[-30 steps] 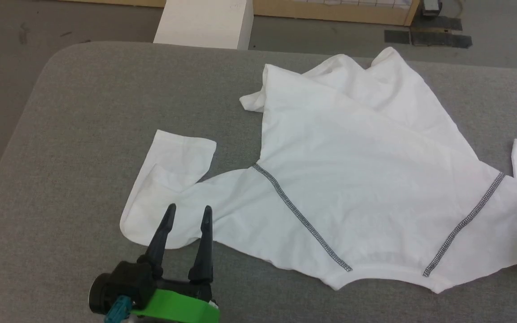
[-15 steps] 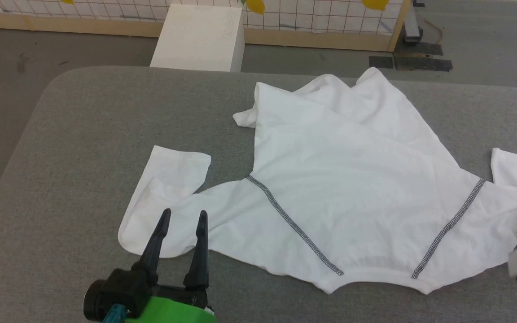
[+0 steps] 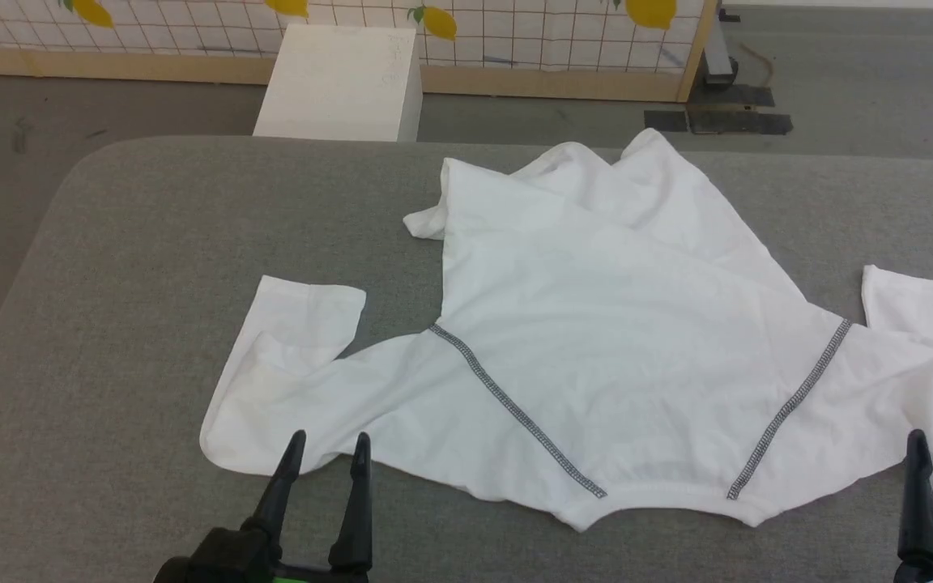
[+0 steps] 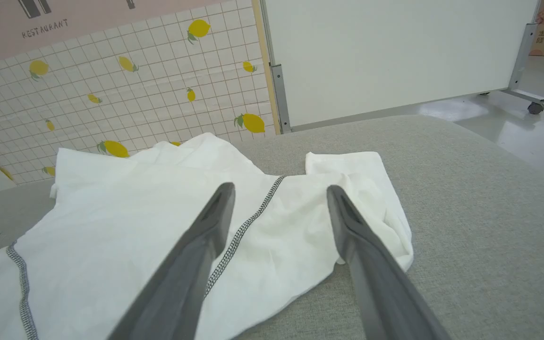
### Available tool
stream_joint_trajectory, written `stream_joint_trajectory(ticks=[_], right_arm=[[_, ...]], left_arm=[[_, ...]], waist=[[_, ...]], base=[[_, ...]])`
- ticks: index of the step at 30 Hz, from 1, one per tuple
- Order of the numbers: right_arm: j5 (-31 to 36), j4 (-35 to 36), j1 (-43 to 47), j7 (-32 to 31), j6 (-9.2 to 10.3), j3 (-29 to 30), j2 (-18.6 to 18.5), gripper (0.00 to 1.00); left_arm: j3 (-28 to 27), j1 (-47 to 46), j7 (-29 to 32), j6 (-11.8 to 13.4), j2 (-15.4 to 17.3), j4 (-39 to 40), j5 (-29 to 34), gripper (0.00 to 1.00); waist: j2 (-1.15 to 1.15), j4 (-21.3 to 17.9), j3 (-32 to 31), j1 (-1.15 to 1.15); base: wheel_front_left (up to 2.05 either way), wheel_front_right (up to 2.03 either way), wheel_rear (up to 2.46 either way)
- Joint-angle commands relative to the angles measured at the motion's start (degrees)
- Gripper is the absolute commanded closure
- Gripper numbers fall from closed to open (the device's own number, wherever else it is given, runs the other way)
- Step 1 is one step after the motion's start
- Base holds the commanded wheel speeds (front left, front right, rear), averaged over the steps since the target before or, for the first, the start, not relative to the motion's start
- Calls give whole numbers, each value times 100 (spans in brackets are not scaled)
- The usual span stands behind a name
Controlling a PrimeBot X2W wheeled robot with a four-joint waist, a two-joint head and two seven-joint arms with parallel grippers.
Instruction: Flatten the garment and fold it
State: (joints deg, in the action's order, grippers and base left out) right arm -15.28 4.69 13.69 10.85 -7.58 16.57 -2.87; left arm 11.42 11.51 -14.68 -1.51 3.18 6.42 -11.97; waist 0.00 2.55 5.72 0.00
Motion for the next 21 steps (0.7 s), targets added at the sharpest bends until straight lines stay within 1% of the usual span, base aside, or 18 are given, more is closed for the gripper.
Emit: stream_joint_trajectory(ticks=[1, 4, 7, 8, 9, 13, 17, 21], right_arm=[[28, -16, -60, 69, 9, -18, -2, 0], [82, -5, -155, 89, 9, 0, -1, 0], [108, 57, -185, 43, 9, 4, -1, 0], [112, 61, -194, 37, 9, 2, -1, 0], [105, 74, -211, 31, 9, -18, -1, 0], [55, 41, -255, 37, 9, -84, -1, 0], [22, 15, -310, 49, 9, -156, -1, 0], [9, 34, -351, 42, 9, -168, -1, 0]], left_arm=[[23, 6, 54, 8, 52, 6, 69, 0], [154, -162, 409, -43, 111, 71, 129, 0], [405, -387, 1022, -214, 261, 144, 200, 0], [537, -476, 1323, -293, 340, 169, 221, 0], [809, -645, 1898, -418, 567, 217, 320, 0], [1294, -895, 2778, -544, 864, 256, 209, 0], [1690, -1111, 3279, -580, 1042, 143, -1, 0], [2021, -1414, 3331, -590, 1110, -24, -26, 0]], waist=[[0, -28, -22, 0], [0, -43, -34, 0], [0, -36, -14, 0], [0, -31, -2, 0], [0, -26, 52, 0], [0, -27, 193, 0], [0, -68, 348, 0], [0, -104, 497, 0]], base=[[0, 0, 0], [0, 0, 0], [0, 0, 0], [0, 0, 0], [0, 0, 0], [0, 0, 0], [0, 0, 0], [0, 0, 0]])
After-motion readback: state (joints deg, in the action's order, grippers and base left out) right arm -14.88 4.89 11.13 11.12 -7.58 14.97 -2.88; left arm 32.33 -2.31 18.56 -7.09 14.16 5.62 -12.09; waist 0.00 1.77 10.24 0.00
